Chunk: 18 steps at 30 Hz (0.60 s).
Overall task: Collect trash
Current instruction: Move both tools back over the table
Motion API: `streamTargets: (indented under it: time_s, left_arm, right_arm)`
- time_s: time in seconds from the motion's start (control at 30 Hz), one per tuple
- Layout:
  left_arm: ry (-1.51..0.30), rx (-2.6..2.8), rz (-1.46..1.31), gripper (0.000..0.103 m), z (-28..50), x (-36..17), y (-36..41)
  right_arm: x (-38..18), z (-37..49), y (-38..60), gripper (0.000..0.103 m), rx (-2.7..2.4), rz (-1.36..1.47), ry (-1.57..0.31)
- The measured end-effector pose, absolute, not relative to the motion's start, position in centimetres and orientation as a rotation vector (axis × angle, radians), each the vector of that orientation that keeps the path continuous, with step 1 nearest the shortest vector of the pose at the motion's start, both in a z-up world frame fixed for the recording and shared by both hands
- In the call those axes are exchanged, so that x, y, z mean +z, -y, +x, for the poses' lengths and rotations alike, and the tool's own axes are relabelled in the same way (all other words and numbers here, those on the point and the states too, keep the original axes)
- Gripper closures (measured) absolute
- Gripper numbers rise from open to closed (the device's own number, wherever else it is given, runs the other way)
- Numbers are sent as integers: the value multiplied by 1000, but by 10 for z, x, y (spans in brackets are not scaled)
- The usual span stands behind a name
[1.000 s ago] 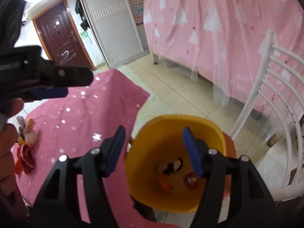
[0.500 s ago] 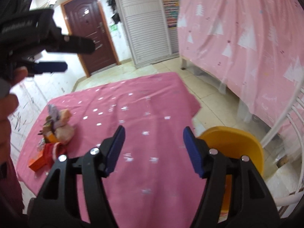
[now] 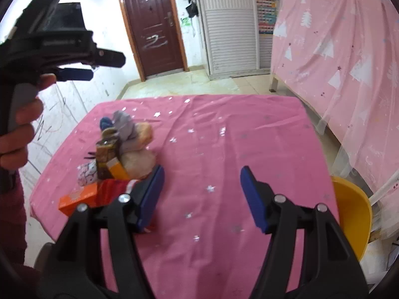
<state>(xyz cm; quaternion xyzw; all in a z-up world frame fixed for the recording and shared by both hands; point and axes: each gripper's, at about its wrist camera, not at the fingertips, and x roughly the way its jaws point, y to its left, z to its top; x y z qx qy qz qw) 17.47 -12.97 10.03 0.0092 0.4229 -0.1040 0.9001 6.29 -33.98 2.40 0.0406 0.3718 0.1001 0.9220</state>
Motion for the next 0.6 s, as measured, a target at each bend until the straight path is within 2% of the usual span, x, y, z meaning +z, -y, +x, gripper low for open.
streamTargets:
  time_s: [0.53, 0.6]
  left_arm:
    - [-961, -107, -69, 23, 207, 43, 48]
    - [-971, -101, -64, 23, 210, 38, 42]
  right_arm:
    - [14, 63, 298, 42, 293, 35, -821]
    - [12, 61, 293, 39, 323, 44, -832]
